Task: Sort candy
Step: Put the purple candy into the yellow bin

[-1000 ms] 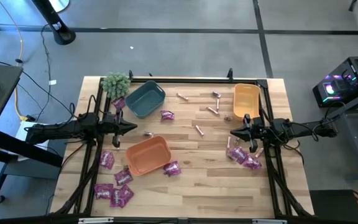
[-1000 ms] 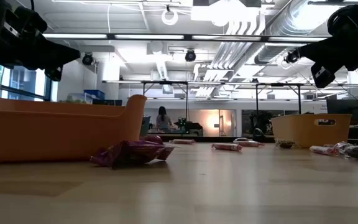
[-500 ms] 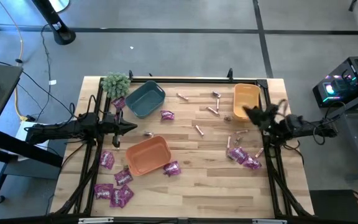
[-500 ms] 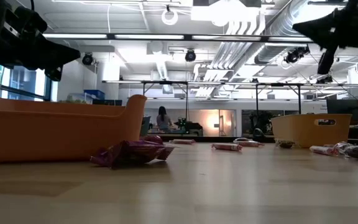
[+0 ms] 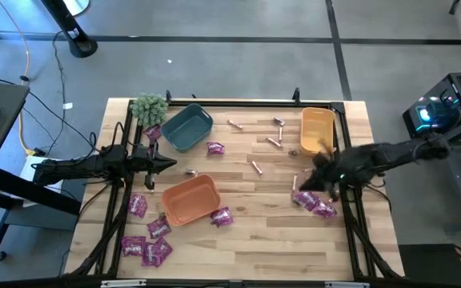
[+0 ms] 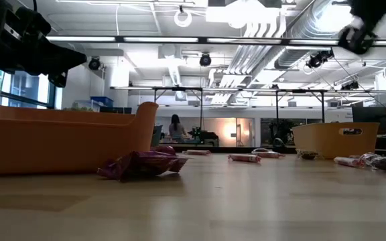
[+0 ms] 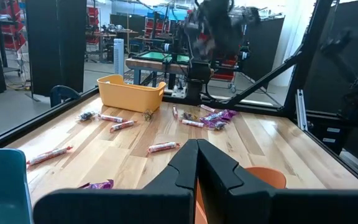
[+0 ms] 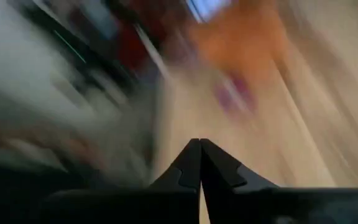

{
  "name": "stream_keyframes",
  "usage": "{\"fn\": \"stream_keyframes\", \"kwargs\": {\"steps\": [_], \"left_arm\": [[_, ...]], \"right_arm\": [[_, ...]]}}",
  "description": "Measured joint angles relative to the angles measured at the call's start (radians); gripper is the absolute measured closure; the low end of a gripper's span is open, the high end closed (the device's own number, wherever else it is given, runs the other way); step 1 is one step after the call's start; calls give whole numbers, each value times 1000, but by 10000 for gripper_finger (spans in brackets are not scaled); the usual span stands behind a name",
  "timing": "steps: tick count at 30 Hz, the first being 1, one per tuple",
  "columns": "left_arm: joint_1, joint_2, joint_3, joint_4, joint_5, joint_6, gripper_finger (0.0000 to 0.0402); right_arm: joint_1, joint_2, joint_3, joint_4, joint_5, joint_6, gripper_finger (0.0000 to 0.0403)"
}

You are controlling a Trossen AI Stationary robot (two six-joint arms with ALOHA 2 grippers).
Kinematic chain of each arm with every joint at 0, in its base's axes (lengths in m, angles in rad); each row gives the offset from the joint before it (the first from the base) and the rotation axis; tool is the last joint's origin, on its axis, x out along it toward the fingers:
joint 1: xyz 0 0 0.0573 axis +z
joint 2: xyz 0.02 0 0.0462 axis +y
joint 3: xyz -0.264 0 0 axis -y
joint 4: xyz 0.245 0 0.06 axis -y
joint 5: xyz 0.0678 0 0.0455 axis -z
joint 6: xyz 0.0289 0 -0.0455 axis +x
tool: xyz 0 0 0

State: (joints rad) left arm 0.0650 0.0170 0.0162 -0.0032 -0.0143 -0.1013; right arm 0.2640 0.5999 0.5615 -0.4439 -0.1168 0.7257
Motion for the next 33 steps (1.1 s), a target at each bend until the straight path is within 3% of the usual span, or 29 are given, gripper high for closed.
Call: {"fn": "stream_keyframes", "kwargs": {"steps": [4, 11, 17, 27, 33], "left_arm": [[0, 0, 0, 0, 0, 0, 401], [0, 0, 0, 0, 0, 0, 401], [0, 0, 0, 0, 0, 0, 401], [0, 0, 0, 0, 0, 0, 401], [0, 0, 0, 0, 0, 0, 401]], "right_arm": [[61, 210, 84, -272, -13, -48, 388], [103, 473, 91, -306, -87, 109, 299], [96, 597, 91, -380, -46, 234, 226], [111, 700, 91, -533, 188, 348, 232], [109, 757, 91, -419, 170, 297, 236]]}}
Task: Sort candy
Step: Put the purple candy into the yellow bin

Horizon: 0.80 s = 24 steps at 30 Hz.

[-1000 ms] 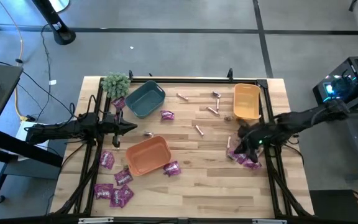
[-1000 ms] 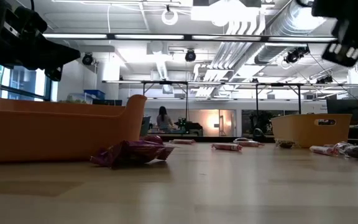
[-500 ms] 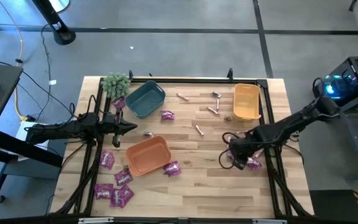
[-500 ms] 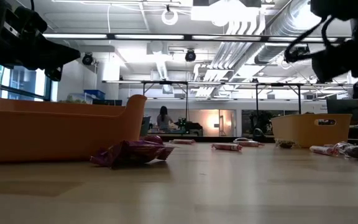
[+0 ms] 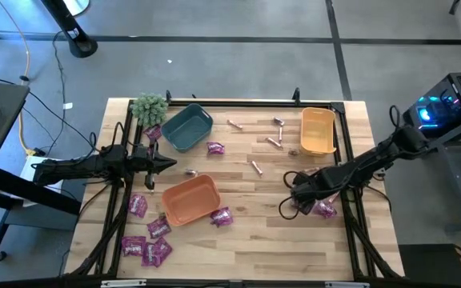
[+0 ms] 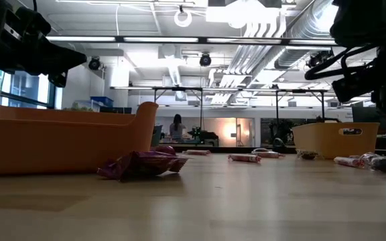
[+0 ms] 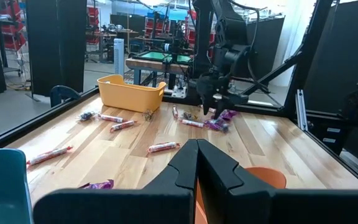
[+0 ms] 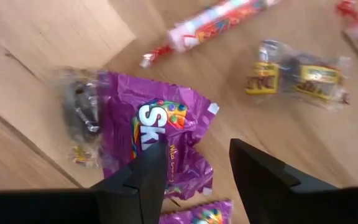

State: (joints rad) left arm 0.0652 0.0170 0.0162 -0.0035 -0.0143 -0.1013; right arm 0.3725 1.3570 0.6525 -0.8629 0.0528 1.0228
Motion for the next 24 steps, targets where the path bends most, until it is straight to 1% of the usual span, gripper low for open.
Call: {"fn": "stream_keyframes", "kwargs": {"steps": [3, 5, 8, 13, 16, 18, 20, 22, 24], "left_arm": [[0, 0, 0, 1, -1, 32, 401], [0, 0, 0, 0, -1, 66, 401], [0, 0, 0, 0, 0, 76, 401], [0, 0, 0, 0, 0, 77, 401], [0, 0, 0, 0, 0, 77, 401], [0, 0, 0, 0, 0, 77, 401], [0, 0, 0, 0, 0, 78, 401], [0, 0, 0, 0, -1, 79, 401], [0, 0, 0, 1, 0, 79, 401]], "right_arm": [[0, 18, 0, 11, -7, -4, 236], [-5, 18, 0, 17, -43, -23, 236], [-8, -1, 0, 21, -89, -33, 236], [-8, -8, -1, 61, -71, -33, 236], [-13, 8, -33, 126, -70, 0, 244], [-13, 17, -64, 189, -90, 42, 257], [-13, 26, -78, 209, -96, 62, 276], [-10, 23, -77, 197, -97, 77, 308], [-10, 4, -57, 161, -97, 64, 357]]}}
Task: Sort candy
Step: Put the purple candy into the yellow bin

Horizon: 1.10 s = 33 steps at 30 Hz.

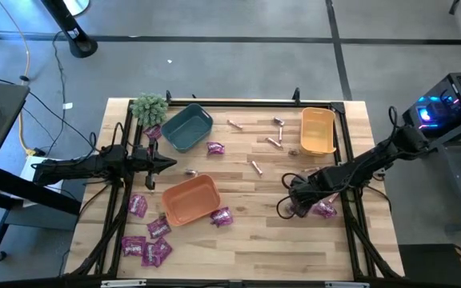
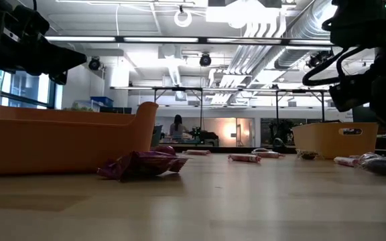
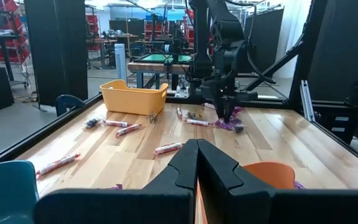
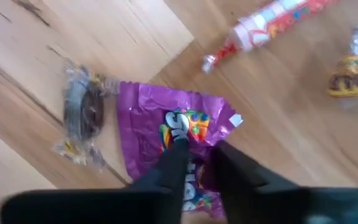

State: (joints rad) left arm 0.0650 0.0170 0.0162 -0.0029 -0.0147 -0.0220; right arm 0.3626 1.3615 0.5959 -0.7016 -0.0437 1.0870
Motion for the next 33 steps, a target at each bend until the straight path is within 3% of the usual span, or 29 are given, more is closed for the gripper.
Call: {"fn": "stream_keyframes", "kwargs": {"steps": [2, 7, 13, 17, 26, 31, 33], "left_arm": [[0, 0, 0, 0, 0, 0, 401], [0, 0, 0, 0, 0, 0, 401], [0, 0, 0, 0, 0, 0, 401], [0, 0, 0, 4, -11, -1, 401], [0, 0, 0, 254, -47, -113, 401], [0, 0, 0, 436, -55, -225, 401], [0, 0, 0, 492, -108, -294, 401]], "right_arm": [[0, -25, 33, -60, 3, -39, 389], [-19, -118, 214, -270, 69, -102, 400], [-131, -185, 475, -643, 436, -115, 401], [-280, -211, 541, -777, 651, -44, 402], [-638, -224, 397, -709, 680, -91, 401], [-740, -229, 326, -440, 556, -344, 369], [-763, -229, 313, -399, 546, -396, 344]]}}
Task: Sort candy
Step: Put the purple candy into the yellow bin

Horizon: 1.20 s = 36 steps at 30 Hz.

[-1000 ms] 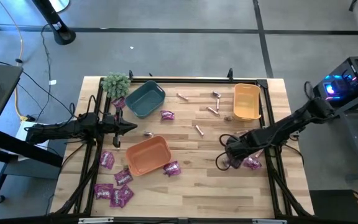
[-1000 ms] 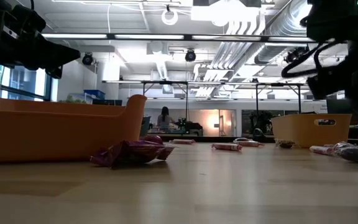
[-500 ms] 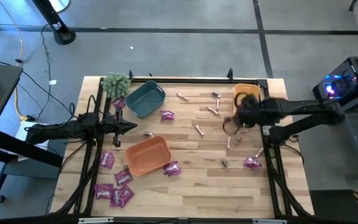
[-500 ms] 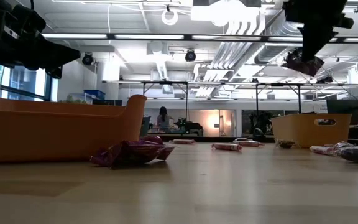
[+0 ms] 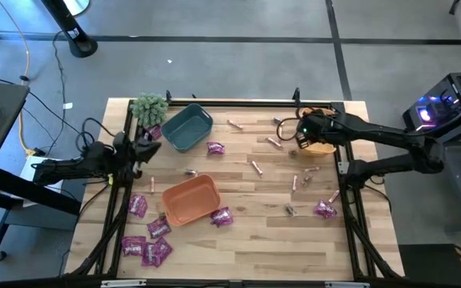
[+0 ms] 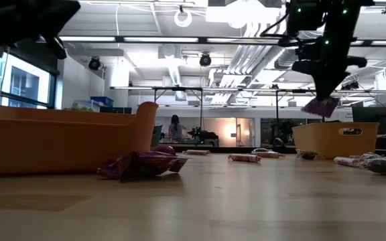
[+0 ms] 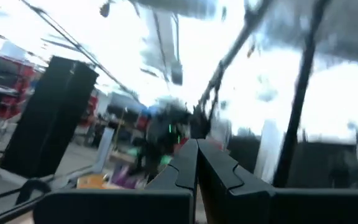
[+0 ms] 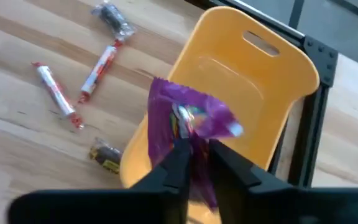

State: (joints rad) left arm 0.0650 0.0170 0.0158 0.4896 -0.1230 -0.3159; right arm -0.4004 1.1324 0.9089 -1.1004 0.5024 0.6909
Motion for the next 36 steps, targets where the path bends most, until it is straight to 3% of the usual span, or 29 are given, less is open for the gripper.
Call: {"fn": "stream_keyframes", "kwargs": {"steps": [3, 9, 14, 18, 21, 23, 25, 30, 33, 36], "left_arm": [[0, 9, 3, 38, -100, -166, 401], [0, 164, 87, -19, -71, -224, 401], [0, 438, 316, -45, -10, -94, 399], [0, 682, 573, -281, 41, 54, 386], [1, 822, 758, -538, 14, 84, 368], [8, 890, 850, -646, -35, 83, 353], [23, 939, 910, -707, -34, 91, 337], [70, 977, 952, -700, 117, -4, 292], [81, 978, 946, -739, 197, -78, 268], [77, 978, 946, -780, 231, -117, 248]], "right_arm": [[-28, 0, 5, -28, 2, -26, 301], [-62, -1, 19, -116, -11, -45, 227], [-42, -30, 19, -53, -270, -119, 202], [27, -79, 19, -45, -522, -141, 203], [130, -120, 19, -57, -706, -52, 203], [238, -143, 20, -78, -749, 53, 203], [364, -152, 20, -106, -747, 145, 203], [675, -133, -14, -117, -649, 331, 204], [808, -94, -51, -88, -592, 404, 204], [900, -44, -106, -9, -617, 429, 204]]}}
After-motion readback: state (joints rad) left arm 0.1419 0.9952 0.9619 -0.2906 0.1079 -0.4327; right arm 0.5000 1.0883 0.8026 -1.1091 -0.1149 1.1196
